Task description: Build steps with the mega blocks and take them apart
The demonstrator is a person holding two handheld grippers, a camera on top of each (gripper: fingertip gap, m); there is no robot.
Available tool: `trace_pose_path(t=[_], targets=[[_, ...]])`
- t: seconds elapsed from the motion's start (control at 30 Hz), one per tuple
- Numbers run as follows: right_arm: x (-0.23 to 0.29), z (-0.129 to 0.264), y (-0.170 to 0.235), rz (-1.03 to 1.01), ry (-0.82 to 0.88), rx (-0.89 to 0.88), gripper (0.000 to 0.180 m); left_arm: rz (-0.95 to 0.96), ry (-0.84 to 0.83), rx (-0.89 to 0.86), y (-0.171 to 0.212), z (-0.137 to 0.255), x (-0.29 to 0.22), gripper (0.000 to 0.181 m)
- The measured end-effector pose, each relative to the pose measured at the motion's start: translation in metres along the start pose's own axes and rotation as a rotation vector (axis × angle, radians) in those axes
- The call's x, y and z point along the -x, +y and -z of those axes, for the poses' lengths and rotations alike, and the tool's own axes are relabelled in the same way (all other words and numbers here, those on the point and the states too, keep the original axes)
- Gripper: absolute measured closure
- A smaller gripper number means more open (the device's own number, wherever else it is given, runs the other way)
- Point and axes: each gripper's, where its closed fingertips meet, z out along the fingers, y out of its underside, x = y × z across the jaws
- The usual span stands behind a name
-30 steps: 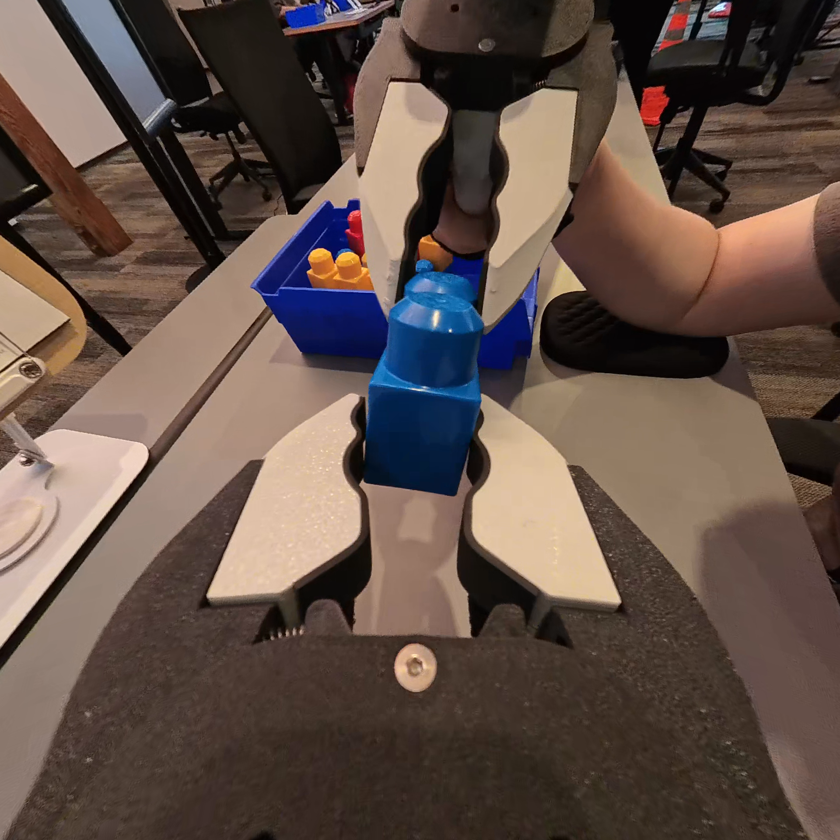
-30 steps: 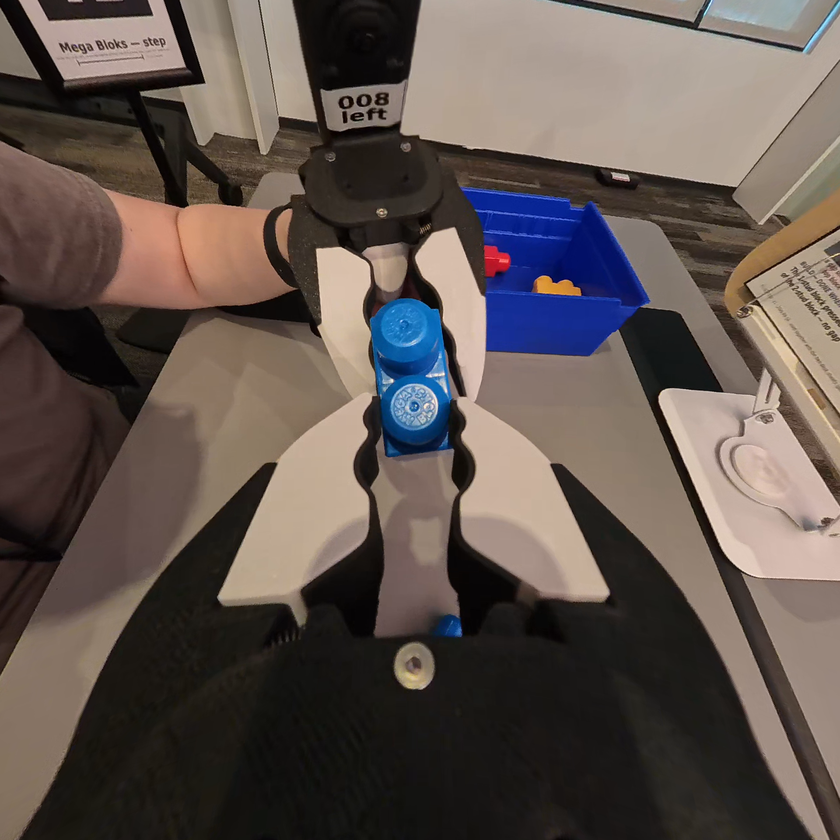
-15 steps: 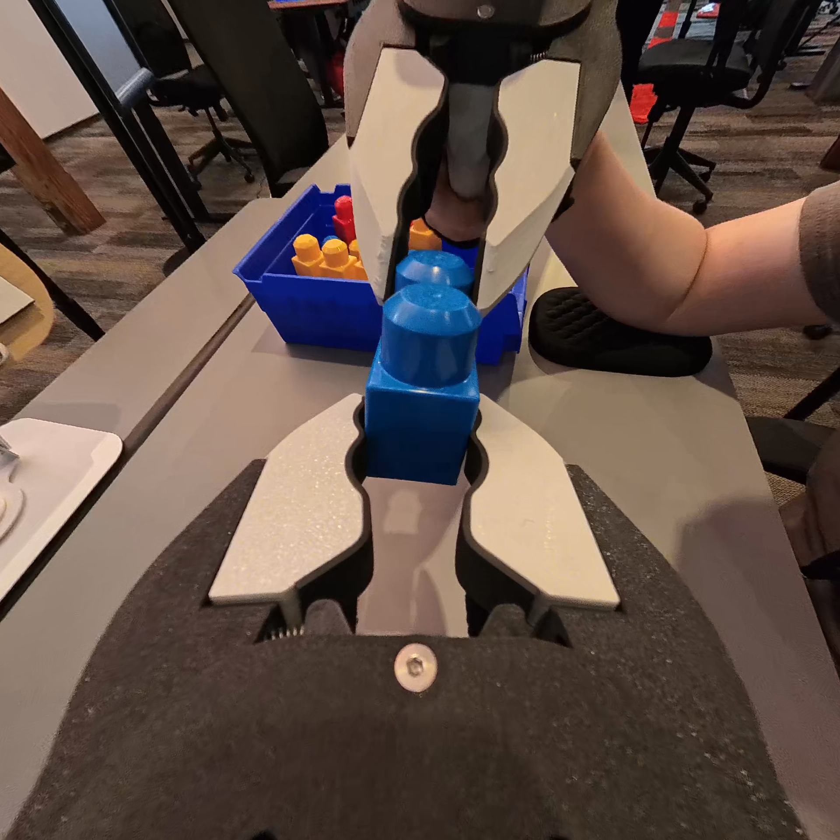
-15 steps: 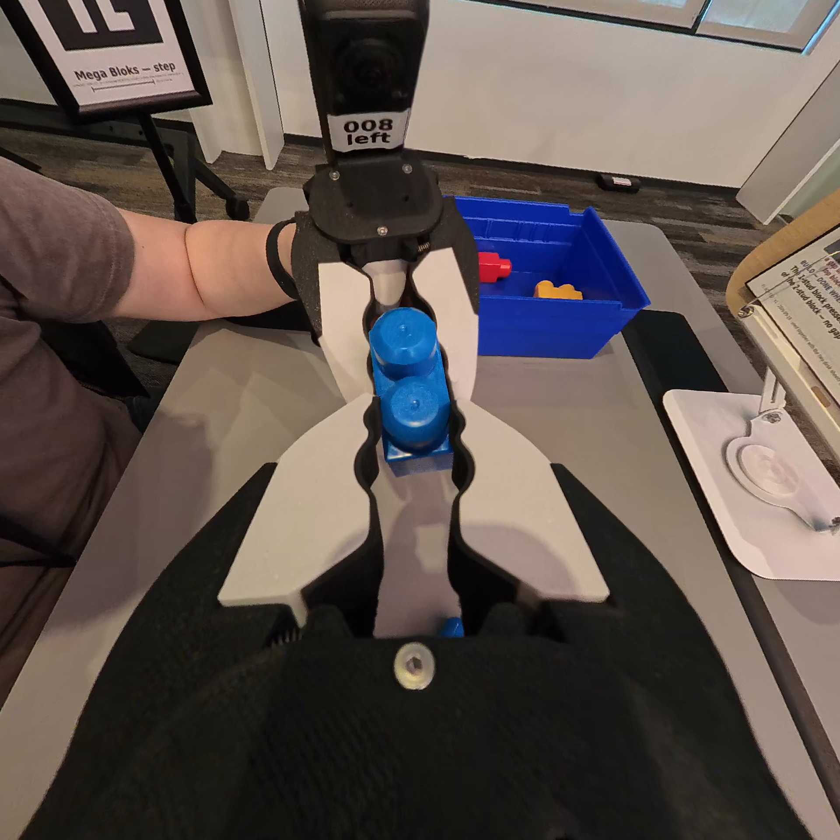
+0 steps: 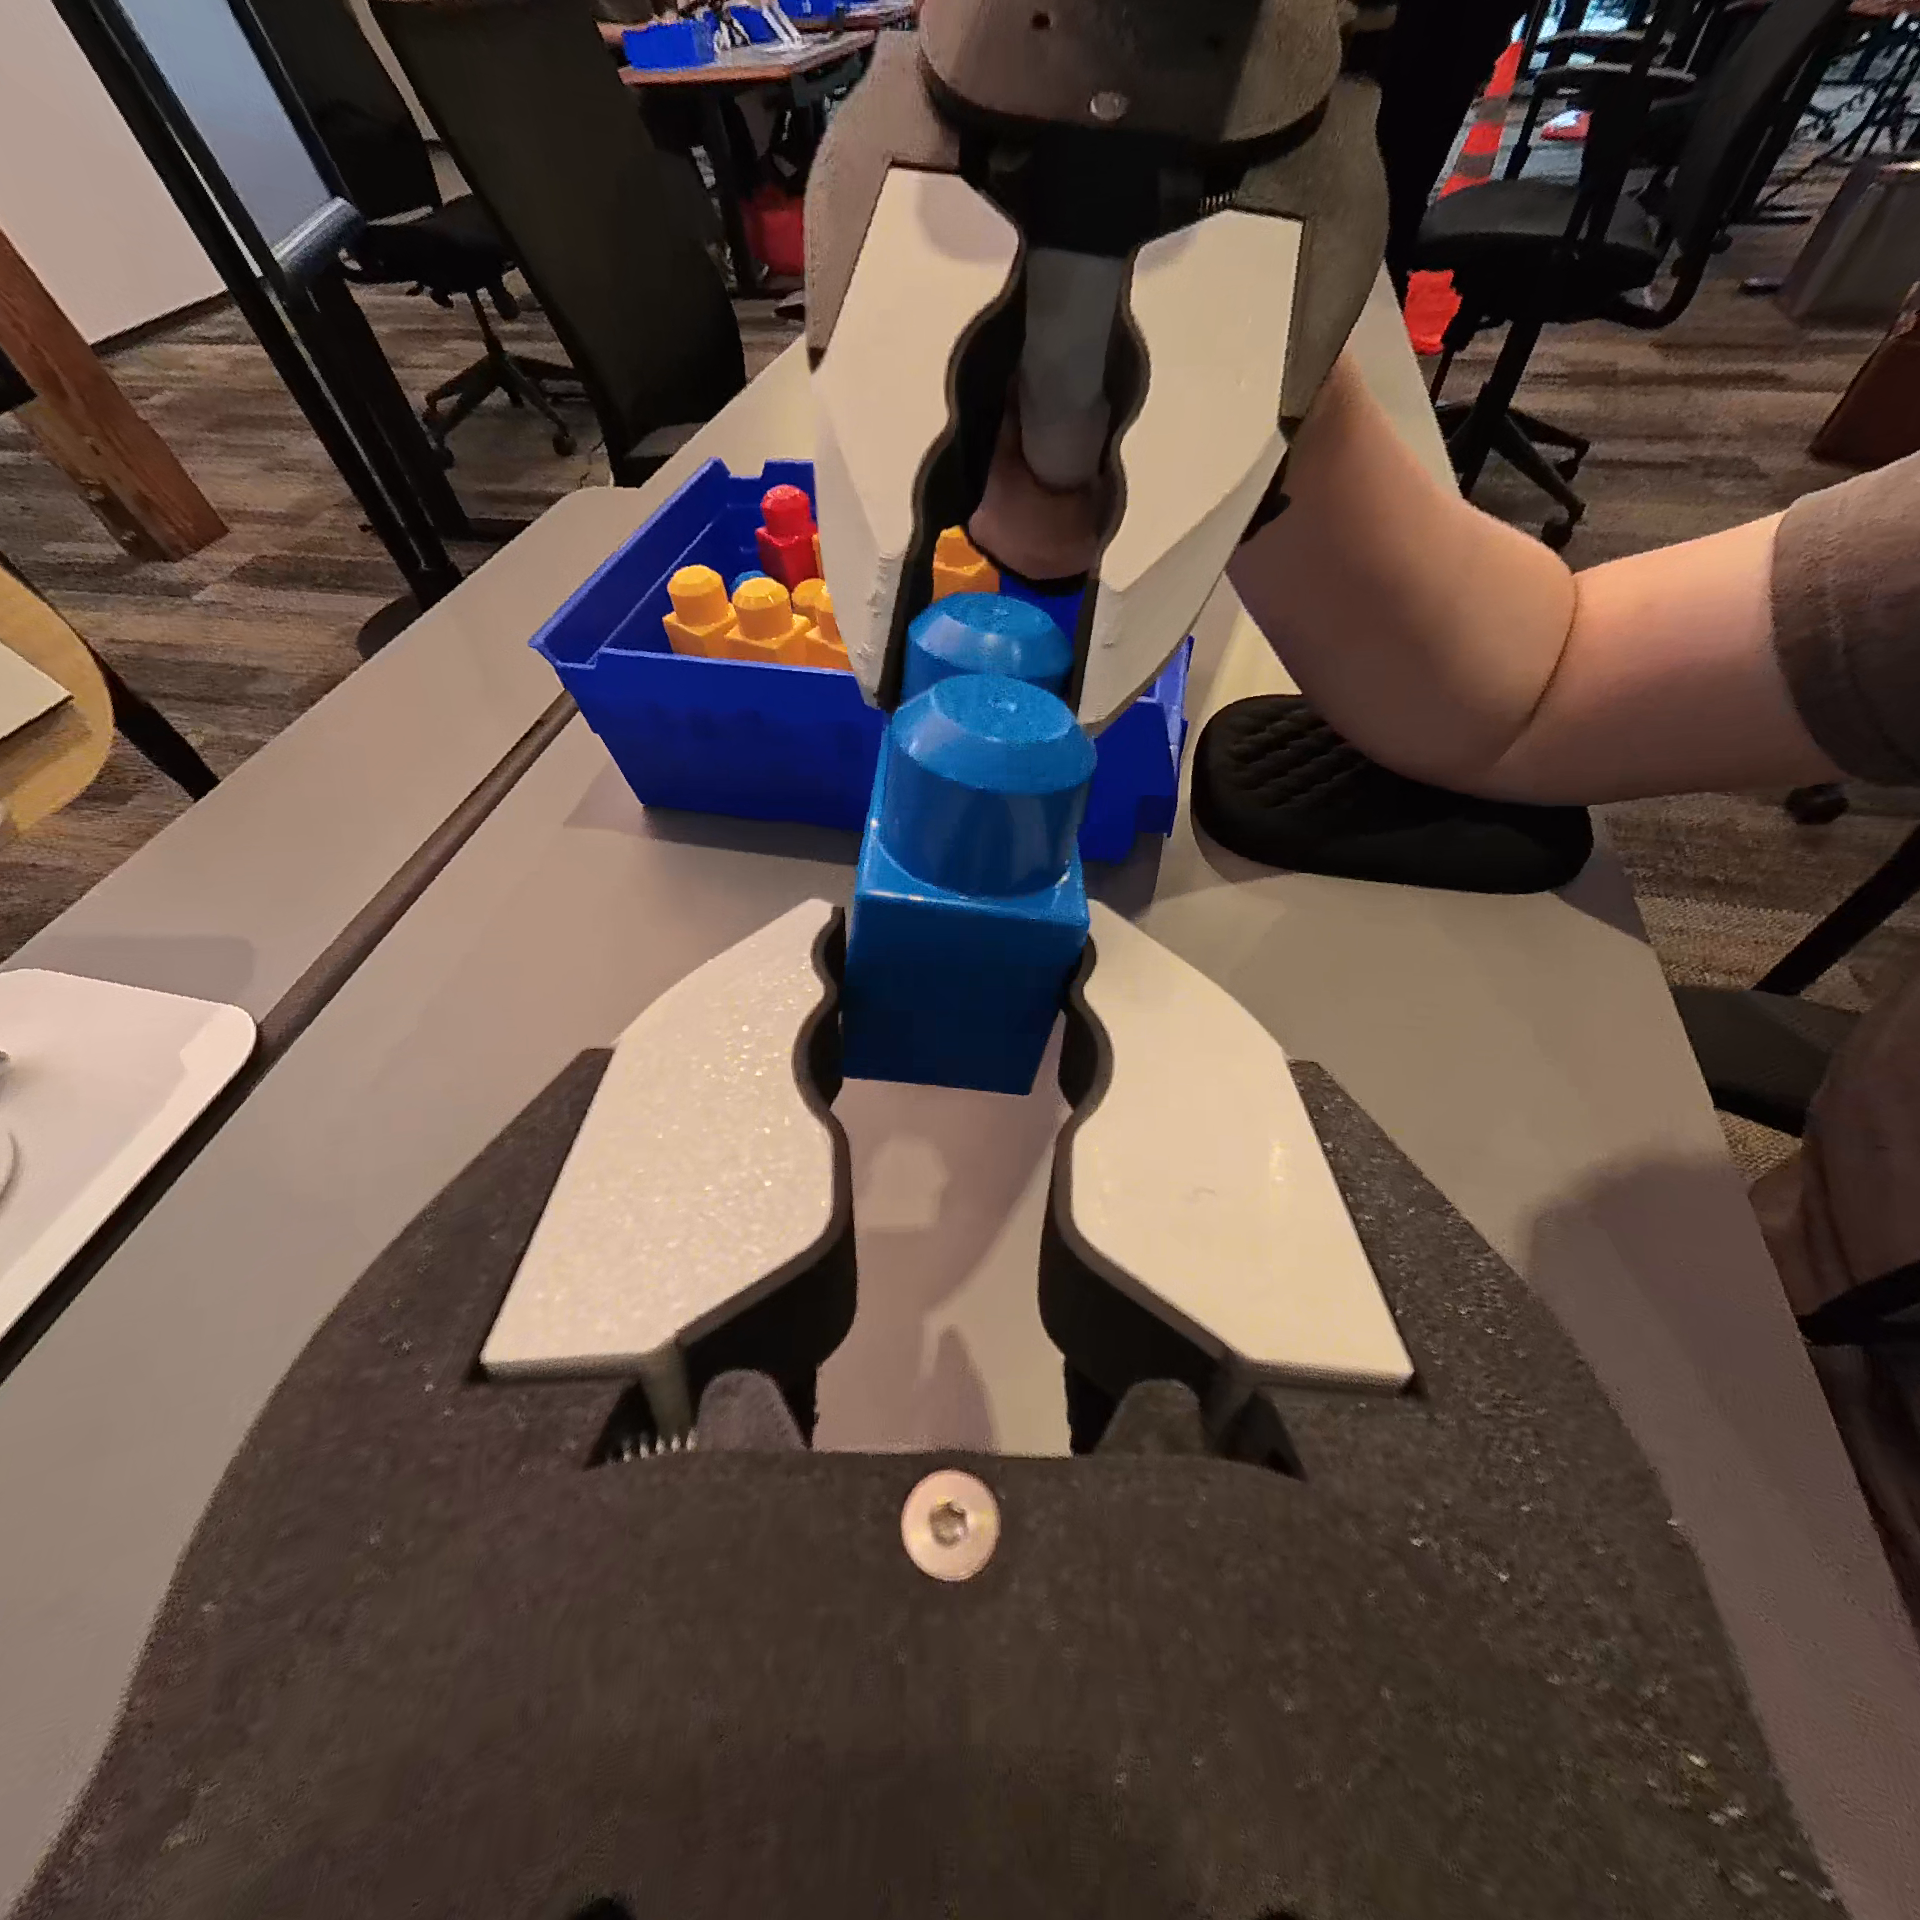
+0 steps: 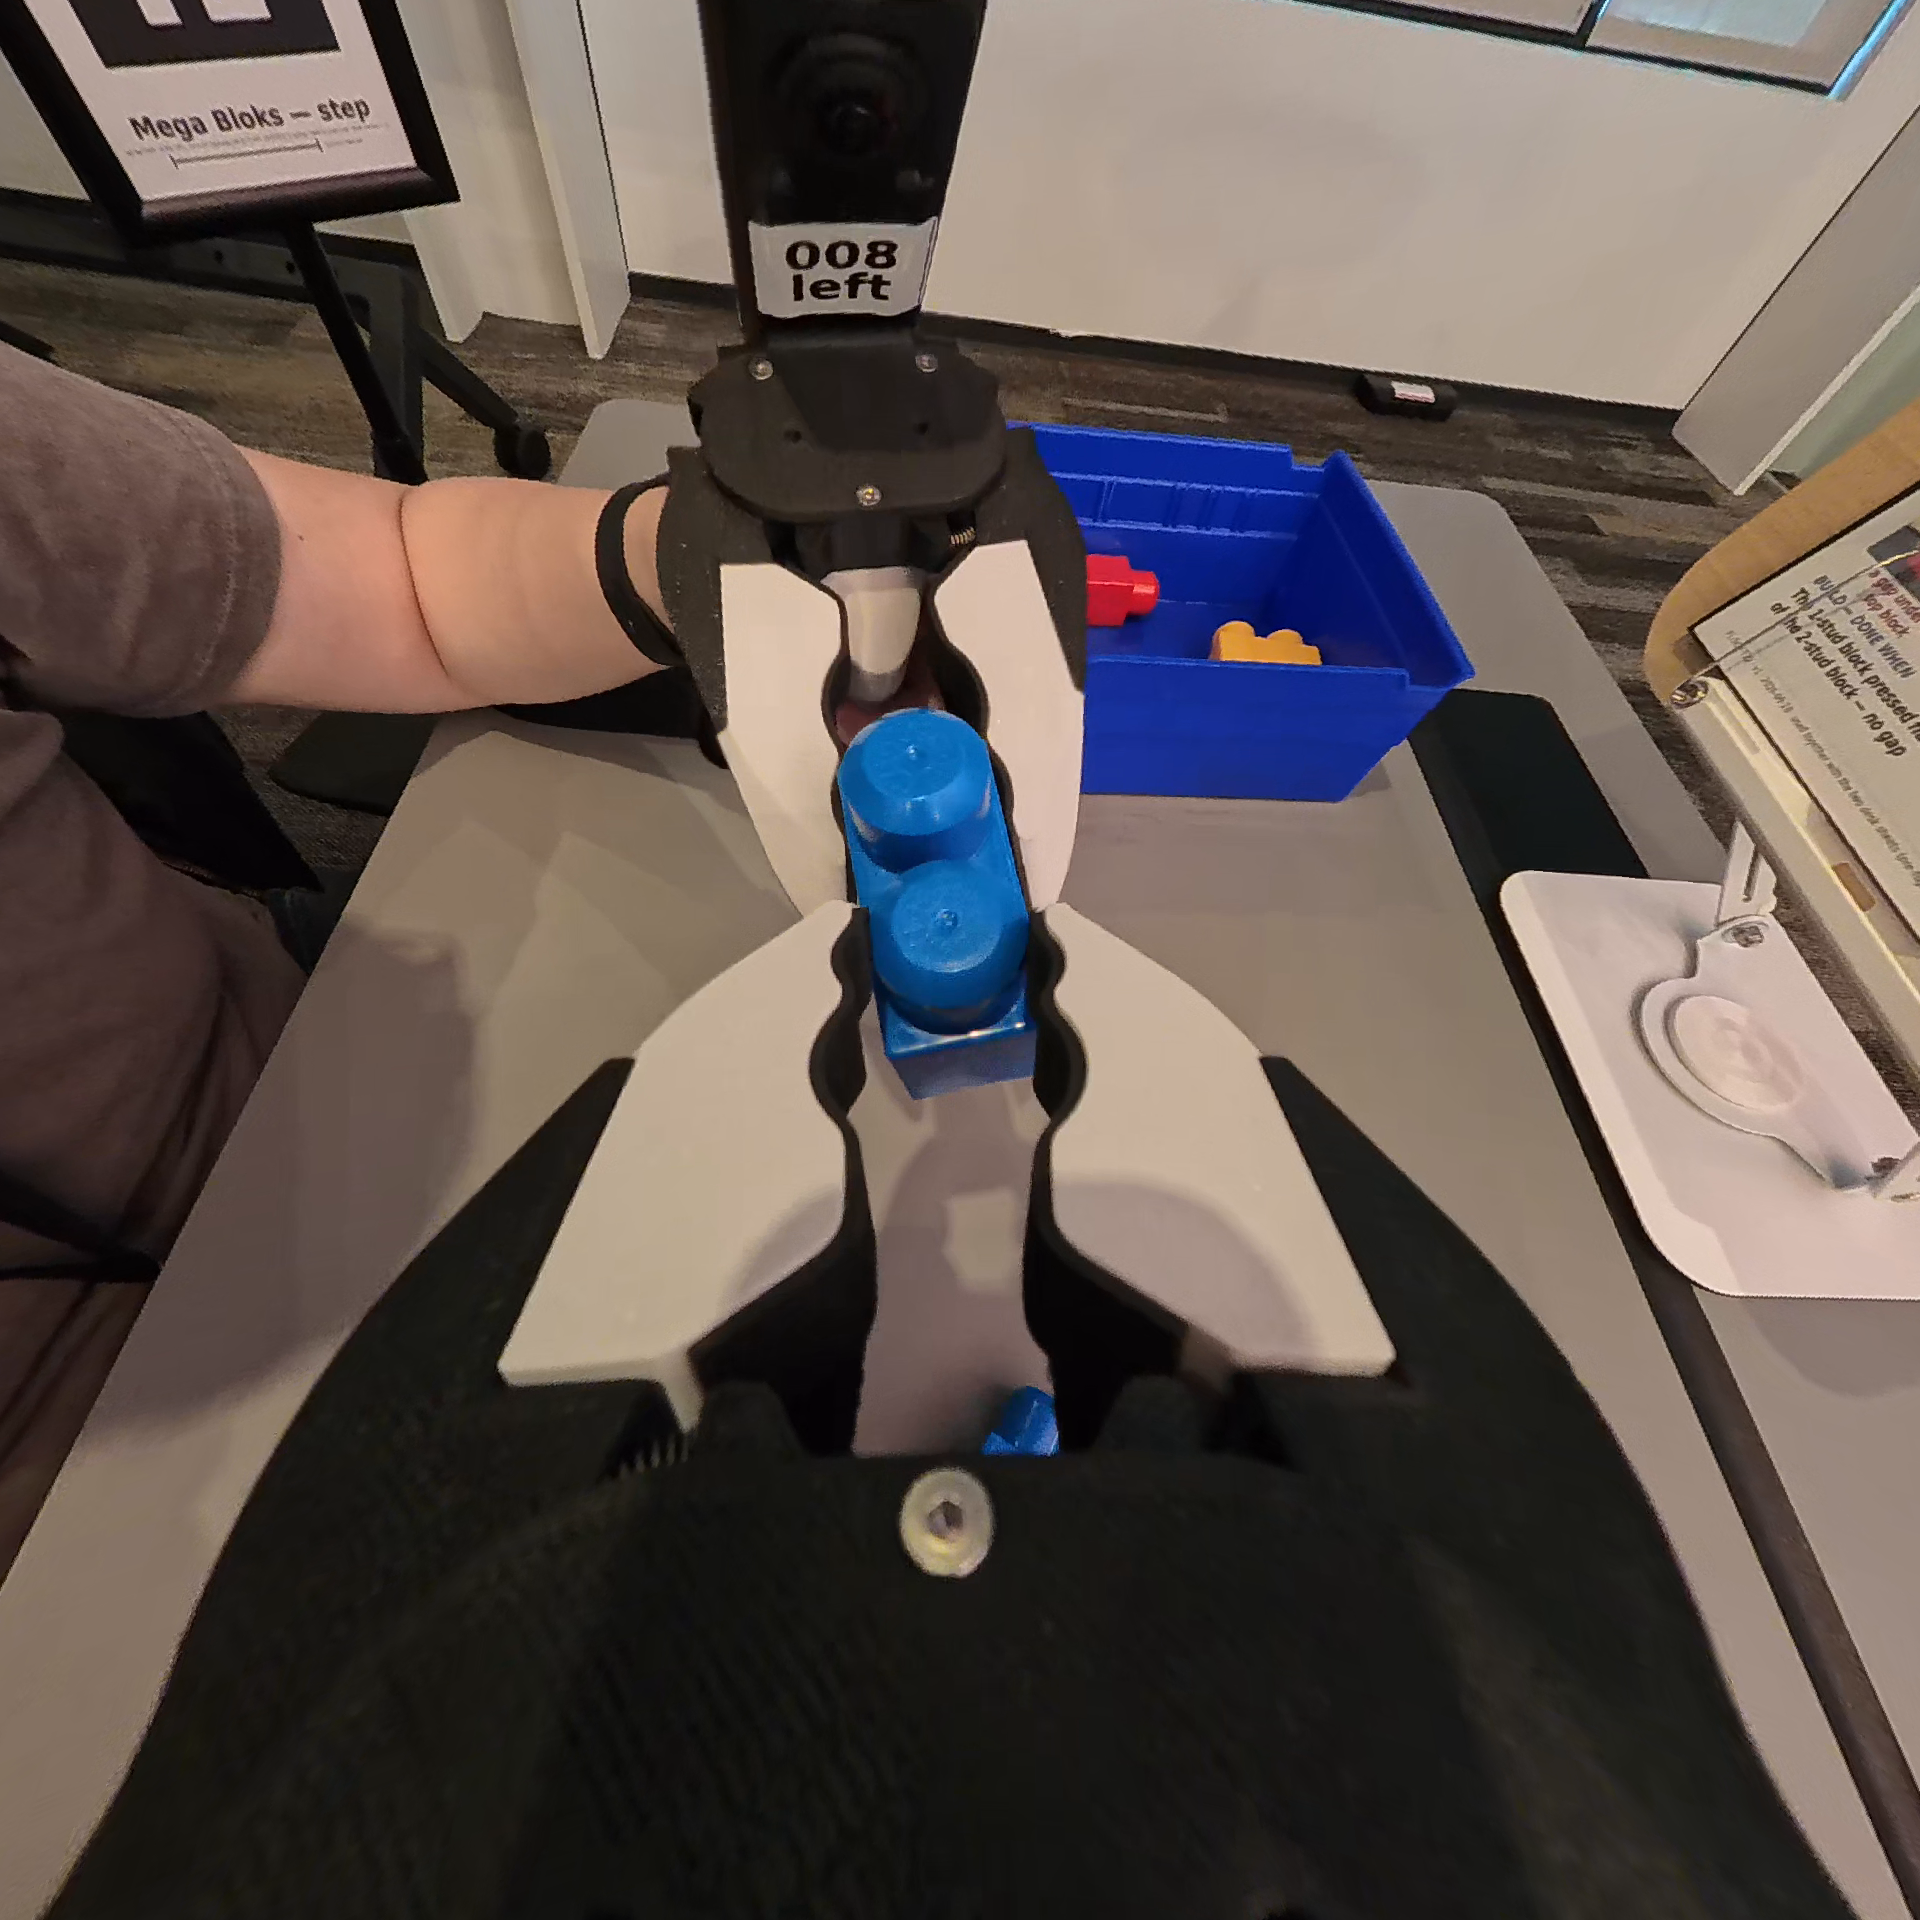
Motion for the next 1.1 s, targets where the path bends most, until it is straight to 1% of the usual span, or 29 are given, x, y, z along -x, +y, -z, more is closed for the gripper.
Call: trace_pose_path(t=[0.17, 0.3, 0.37, 0.53, 0.57, 0.6, 0.63, 0.73, 0.8, 1.1], targets=[[-0.001, 0.000, -0.003, -0.028, -0.006, -0.030, 0.151, 0.038, 0.014, -0.030, -0.003, 0.001, 0.000, 0.142], [-0.002, -0.003, -0.004, -0.046, -0.014, -0.045, 0.151, 0.015, 0.004, -0.017, 0.000, -0.001, -0.001, 0.143], [-0.003, -0.002, -0.005, -0.058, -0.016, -0.060, 0.151, 0.014, -0.022, -0.036, -0.003, -0.001, 0.002, 0.144], [-0.003, 0.000, -0.009, -0.063, -0.034, -0.109, 0.150, 0.015, -0.019, -0.051, -0.009, 0.002, 0.000, 0.145], [-0.003, 0.000, -0.011, -0.059, -0.034, -0.122, 0.144, 0.020, -0.016, -0.056, -0.011, 0.003, 0.000, 0.145], [-0.002, -0.002, -0.010, -0.059, -0.039, -0.117, 0.132, 0.025, -0.020, -0.061, -0.012, 0.005, 0.001, 0.144], [-0.001, -0.003, -0.006, -0.058, -0.050, -0.097, 0.127, 0.030, -0.019, -0.074, -0.015, 0.007, 0.001, 0.145], [0.000, -0.012, 0.005, -0.043, -0.062, -0.047, 0.127, 0.064, 0.023, -0.118, -0.022, 0.011, -0.003, 0.145], [0.002, -0.016, 0.007, -0.045, -0.085, -0.039, 0.143, 0.077, 0.020, -0.136, -0.024, 0.014, -0.002, 0.144], [0.000, -0.024, 0.012, -0.083, -0.090, -0.032, 0.143, 0.089, 0.005, -0.110, -0.016, 0.015, 0.002, 0.144]])
